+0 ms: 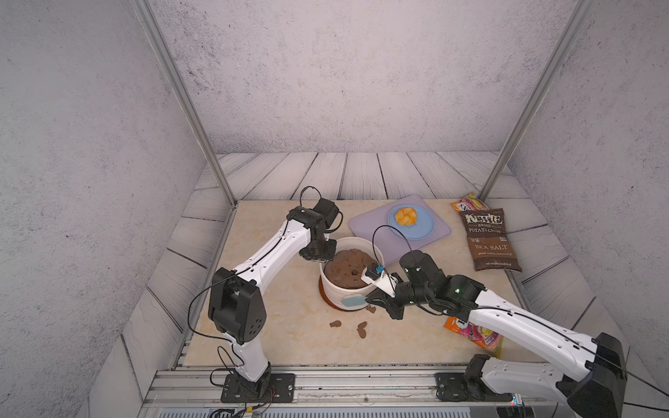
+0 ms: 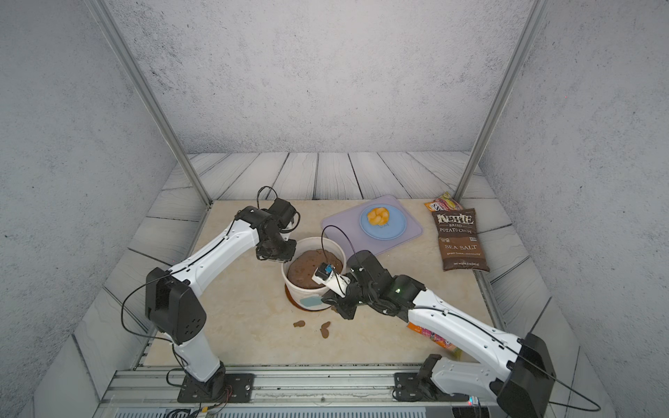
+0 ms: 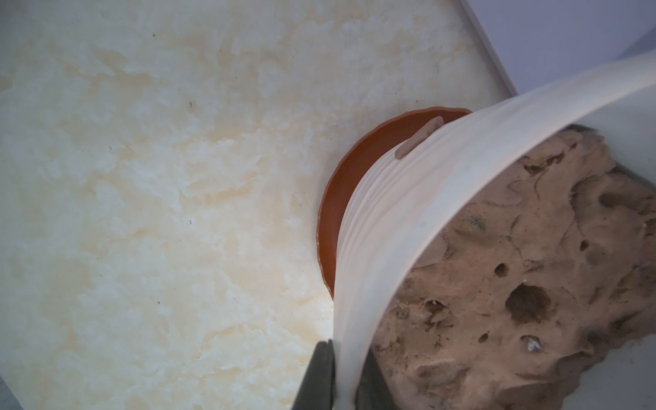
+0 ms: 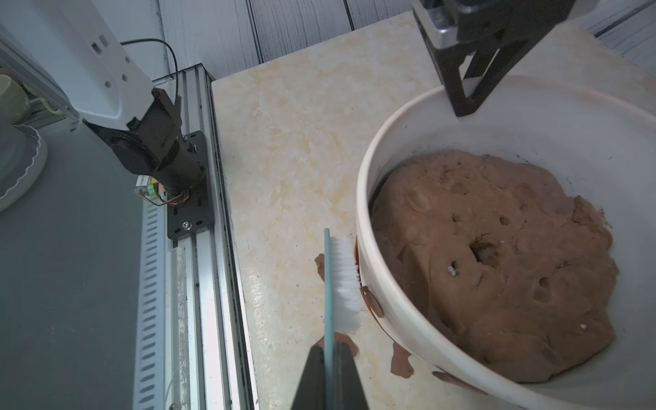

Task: Scrub the dried mud off the ceramic pot
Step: Rotate the pot on the tray.

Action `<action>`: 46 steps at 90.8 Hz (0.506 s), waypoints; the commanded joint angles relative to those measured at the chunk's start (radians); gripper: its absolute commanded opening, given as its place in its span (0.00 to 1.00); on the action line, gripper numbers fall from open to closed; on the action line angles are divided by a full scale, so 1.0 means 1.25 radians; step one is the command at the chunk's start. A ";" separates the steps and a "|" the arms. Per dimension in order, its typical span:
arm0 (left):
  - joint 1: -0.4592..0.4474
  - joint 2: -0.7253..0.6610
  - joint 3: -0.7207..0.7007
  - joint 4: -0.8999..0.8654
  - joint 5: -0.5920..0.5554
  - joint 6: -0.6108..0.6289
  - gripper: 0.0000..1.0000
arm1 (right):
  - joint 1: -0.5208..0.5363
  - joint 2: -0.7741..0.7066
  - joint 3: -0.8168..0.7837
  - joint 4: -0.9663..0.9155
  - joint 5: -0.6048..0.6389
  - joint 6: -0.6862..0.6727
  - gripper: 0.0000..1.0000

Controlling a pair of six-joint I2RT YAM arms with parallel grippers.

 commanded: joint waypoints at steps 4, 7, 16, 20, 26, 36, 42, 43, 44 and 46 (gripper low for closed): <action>0.006 0.044 -0.011 0.027 0.037 0.087 0.14 | -0.026 0.028 0.015 -0.008 0.005 -0.050 0.00; 0.006 0.042 -0.014 0.027 0.041 0.097 0.13 | -0.031 0.033 0.012 -0.003 0.011 -0.056 0.00; 0.006 0.039 -0.016 0.024 0.047 0.117 0.13 | -0.045 0.055 0.000 0.005 0.008 -0.067 0.00; 0.006 0.039 -0.016 0.023 0.047 0.123 0.13 | -0.048 0.062 -0.008 0.008 0.006 -0.071 0.00; 0.006 0.039 -0.015 0.020 0.047 0.133 0.13 | -0.049 0.068 -0.023 0.017 0.008 -0.071 0.00; 0.008 0.040 -0.013 0.017 0.045 0.141 0.13 | -0.050 0.068 -0.055 0.039 0.019 -0.067 0.00; 0.011 0.041 -0.012 0.016 0.051 0.141 0.12 | -0.049 0.068 -0.069 0.041 0.021 -0.071 0.00; 0.011 0.041 -0.012 0.017 0.053 0.141 0.12 | -0.049 0.067 -0.071 0.042 0.021 -0.071 0.00; 0.011 0.041 -0.013 0.016 0.054 0.141 0.12 | -0.049 0.066 -0.074 0.043 0.022 -0.070 0.00; 0.012 0.041 -0.013 0.017 0.056 0.141 0.12 | -0.049 0.065 -0.081 0.048 0.021 -0.070 0.00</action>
